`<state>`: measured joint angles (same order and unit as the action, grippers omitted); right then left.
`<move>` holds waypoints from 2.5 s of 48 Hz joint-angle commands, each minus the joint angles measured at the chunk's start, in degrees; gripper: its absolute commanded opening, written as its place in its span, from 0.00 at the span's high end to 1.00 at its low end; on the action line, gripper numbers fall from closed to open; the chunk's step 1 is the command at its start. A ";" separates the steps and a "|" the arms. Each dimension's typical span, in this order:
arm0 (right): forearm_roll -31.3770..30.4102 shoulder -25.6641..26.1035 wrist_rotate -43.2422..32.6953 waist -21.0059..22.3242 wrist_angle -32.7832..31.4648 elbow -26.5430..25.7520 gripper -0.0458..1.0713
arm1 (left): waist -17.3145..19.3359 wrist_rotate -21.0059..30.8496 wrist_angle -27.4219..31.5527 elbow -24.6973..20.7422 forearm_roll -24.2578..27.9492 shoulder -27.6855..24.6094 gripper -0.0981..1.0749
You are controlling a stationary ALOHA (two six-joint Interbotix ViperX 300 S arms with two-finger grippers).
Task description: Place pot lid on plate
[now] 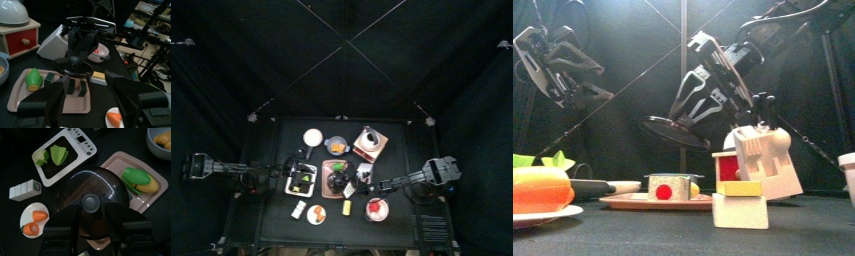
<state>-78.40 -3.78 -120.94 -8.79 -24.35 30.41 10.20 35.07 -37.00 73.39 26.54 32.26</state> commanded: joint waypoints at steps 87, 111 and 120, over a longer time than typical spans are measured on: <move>31.46 3.60 38.50 0.62 -16.08 -11.87 0.37 | 0.09 0.09 0.79 0.00 -1.93 0.09 0.12; 35.07 -4.31 39.64 1.49 -12.39 -14.77 0.37 | 0.09 -0.09 0.79 0.35 -2.46 0.09 0.12; 36.30 -5.98 39.55 1.49 -11.07 -15.03 0.36 | 0.09 -0.09 0.79 0.44 -2.37 0.09 0.12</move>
<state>-42.63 -10.55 -81.39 -7.29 -36.21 16.88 10.20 35.07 -35.95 74.36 24.26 32.26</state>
